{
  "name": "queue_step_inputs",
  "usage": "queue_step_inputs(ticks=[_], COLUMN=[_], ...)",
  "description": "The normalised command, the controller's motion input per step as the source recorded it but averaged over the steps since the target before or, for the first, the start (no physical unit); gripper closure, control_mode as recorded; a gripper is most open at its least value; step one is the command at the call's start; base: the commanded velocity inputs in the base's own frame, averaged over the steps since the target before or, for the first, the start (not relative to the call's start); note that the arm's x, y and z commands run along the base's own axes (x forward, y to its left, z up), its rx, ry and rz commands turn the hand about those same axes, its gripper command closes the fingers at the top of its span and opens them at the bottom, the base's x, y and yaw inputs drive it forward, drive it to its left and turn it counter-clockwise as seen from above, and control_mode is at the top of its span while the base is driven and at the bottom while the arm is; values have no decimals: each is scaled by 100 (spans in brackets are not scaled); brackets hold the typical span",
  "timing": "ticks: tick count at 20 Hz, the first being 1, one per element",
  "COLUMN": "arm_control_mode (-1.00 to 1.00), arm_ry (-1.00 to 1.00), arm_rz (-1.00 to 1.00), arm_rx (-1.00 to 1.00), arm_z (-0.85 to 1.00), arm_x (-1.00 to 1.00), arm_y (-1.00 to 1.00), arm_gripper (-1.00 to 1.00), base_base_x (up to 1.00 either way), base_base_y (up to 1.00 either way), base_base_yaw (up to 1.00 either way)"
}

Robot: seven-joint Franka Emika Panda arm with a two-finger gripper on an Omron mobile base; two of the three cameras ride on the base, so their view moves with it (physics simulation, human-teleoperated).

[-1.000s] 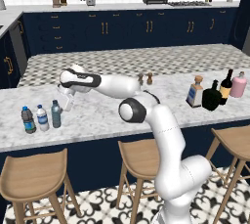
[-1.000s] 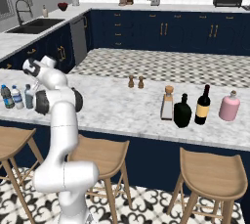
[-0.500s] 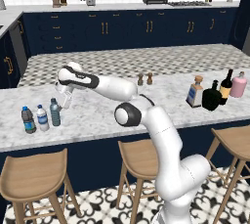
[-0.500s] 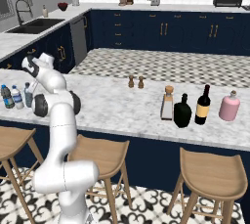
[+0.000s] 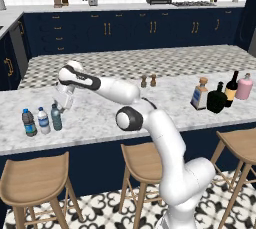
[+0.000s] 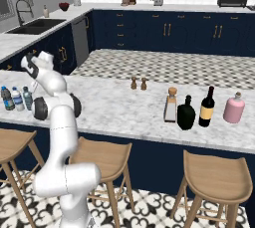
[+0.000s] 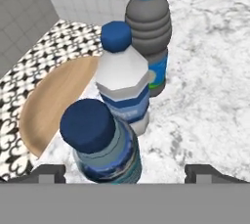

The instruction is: Move the plastic bottles in the middle to the plastics group, and the glass bottles in the middle to the glass group.

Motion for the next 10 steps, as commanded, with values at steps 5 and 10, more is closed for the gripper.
queue_step_inputs(ticks=[5,10], arm_control_mode=[-100,-100], arm_ry=[-12,-7], arm_rz=[-9,-20], arm_rx=[1,8], arm_z=[21,4], arm_x=[-9,-74], arm_y=[-56,-100], arm_gripper=[-100,-100], base_base_x=[0,0], base_base_y=[0,0], base_base_yaw=[0,0])
